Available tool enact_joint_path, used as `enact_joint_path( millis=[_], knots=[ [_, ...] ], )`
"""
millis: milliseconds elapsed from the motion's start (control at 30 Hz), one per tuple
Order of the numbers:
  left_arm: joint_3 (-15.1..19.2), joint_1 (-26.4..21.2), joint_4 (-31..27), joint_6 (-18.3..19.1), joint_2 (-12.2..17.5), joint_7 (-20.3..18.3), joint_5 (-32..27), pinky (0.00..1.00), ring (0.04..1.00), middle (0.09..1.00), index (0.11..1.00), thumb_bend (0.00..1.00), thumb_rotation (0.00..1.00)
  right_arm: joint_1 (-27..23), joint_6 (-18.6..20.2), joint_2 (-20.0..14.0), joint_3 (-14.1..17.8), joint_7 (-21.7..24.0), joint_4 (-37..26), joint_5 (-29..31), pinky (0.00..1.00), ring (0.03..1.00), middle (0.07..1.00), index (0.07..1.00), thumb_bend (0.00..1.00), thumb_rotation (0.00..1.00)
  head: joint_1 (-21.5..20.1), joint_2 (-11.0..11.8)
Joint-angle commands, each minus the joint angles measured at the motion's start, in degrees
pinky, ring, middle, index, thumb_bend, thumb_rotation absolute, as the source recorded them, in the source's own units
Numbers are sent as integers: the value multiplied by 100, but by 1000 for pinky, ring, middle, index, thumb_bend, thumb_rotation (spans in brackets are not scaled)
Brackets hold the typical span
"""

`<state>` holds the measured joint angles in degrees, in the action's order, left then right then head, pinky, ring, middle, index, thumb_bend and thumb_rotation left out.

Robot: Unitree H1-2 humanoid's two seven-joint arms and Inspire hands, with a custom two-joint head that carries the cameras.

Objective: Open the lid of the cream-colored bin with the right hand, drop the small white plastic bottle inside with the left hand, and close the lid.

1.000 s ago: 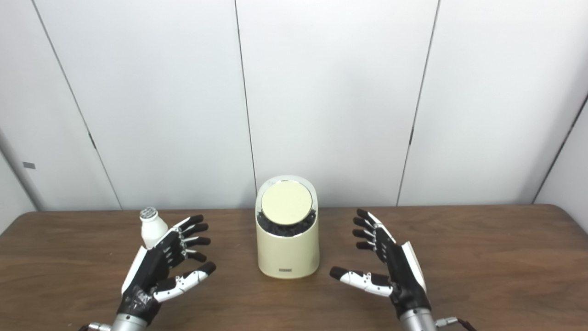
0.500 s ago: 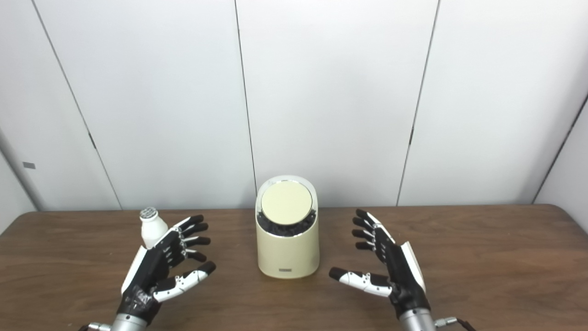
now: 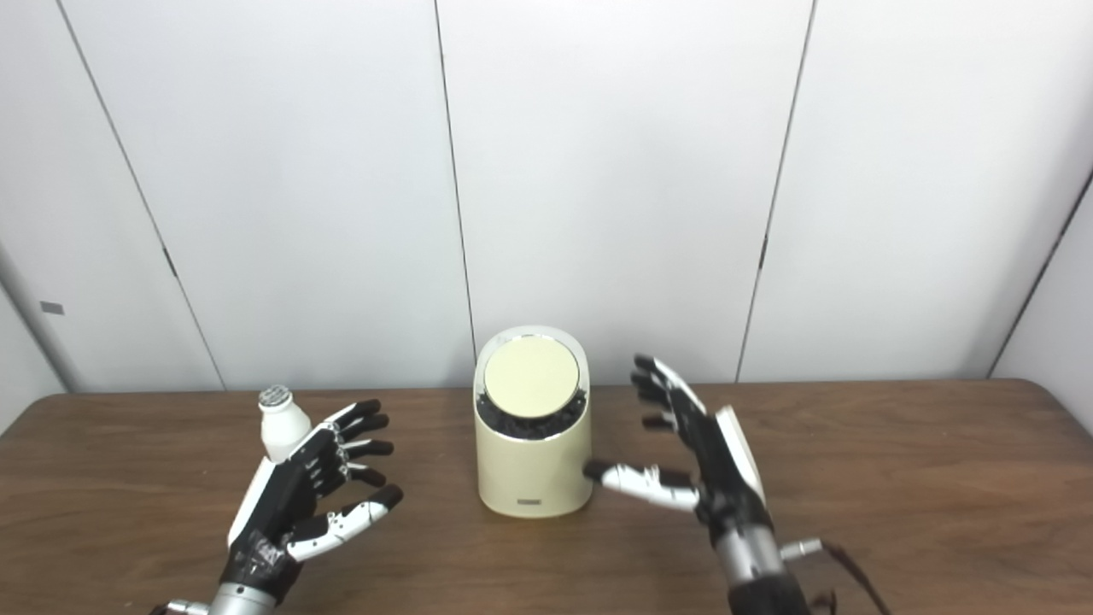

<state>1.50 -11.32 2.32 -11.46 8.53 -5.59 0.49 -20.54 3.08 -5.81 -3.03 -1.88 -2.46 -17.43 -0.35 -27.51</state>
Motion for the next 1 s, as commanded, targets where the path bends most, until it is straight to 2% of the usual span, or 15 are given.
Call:
enact_joint_path(
  millis=[0, 200, 300, 467, 733, 967],
  knots=[
    [12, -195, -104, -183, 40, 24, 4, 586, 735, 824, 859, 650, 102, -379, 131, -3, -62, 15, -204, -158, 712, 851, 864, 880, 800, 361, -17, -5],
    [15, -191, -65, -213, 70, 12, 24, 587, 735, 824, 861, 637, 68, -814, 606, 62, -144, -10, -186, -355, 703, 853, 881, 936, 820, 354, -84, -15],
    [2, -200, -33, -235, 78, 4, 33, 584, 735, 821, 859, 640, 92, -974, 774, 38, -197, -4, -142, -462, 695, 840, 884, 943, 811, 352, -84, -15],
    [-17, -209, -38, -220, 74, 6, 53, 570, 730, 821, 853, 634, 73, -1239, 987, 8, -311, -5, -28, -681, 669, 830, 895, 947, 800, 380, -83, -30],
    [-1, -203, -41, -188, 67, 18, 16, 583, 736, 826, 858, 633, 82, -1634, 1378, 28, -443, 71, 171, -856, 645, 851, 925, 948, 807, 353, -82, -37],
    [-1, -190, -60, -213, 65, 36, 43, 565, 727, 822, 855, 635, 97, -1884, 1506, 5, -542, 96, 346, -975, 657, 866, 930, 943, 824, 299, -58, -49]
  ],
)
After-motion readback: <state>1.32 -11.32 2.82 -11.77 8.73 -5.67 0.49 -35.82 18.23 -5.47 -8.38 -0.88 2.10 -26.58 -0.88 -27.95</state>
